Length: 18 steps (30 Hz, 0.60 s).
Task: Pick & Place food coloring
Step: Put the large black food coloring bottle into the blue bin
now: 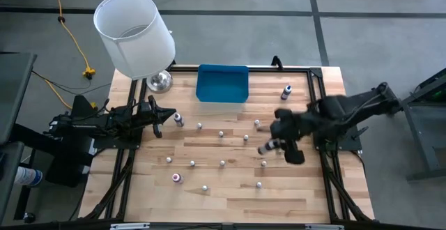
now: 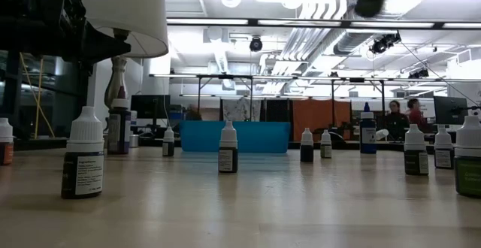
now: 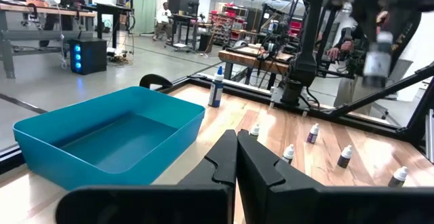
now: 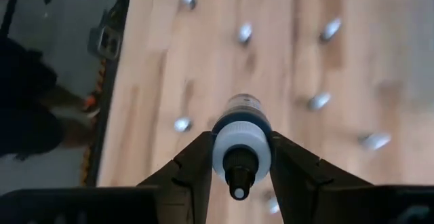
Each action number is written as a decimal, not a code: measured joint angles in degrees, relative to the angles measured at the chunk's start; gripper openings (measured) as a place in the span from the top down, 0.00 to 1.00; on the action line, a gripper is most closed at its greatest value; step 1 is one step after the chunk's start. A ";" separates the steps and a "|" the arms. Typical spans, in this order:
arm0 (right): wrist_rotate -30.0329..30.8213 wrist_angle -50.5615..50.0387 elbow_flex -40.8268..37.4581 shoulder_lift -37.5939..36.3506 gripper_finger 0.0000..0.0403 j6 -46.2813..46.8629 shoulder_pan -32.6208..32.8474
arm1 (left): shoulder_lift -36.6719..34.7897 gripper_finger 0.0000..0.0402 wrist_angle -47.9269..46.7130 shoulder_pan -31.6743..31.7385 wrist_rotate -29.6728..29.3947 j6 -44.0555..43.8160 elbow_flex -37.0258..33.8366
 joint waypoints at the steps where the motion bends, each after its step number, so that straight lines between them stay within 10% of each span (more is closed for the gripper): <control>1: 0.03 0.02 0.99 0.00 0.71 -2.33 -1.63 | 0.00 1.00 0.00 0.02 0.02 0.00 0.00; 18: 0.04 3.73 9.86 4.67 0.71 -27.86 -29.25 | 0.00 1.00 0.00 0.02 0.00 0.00 -0.02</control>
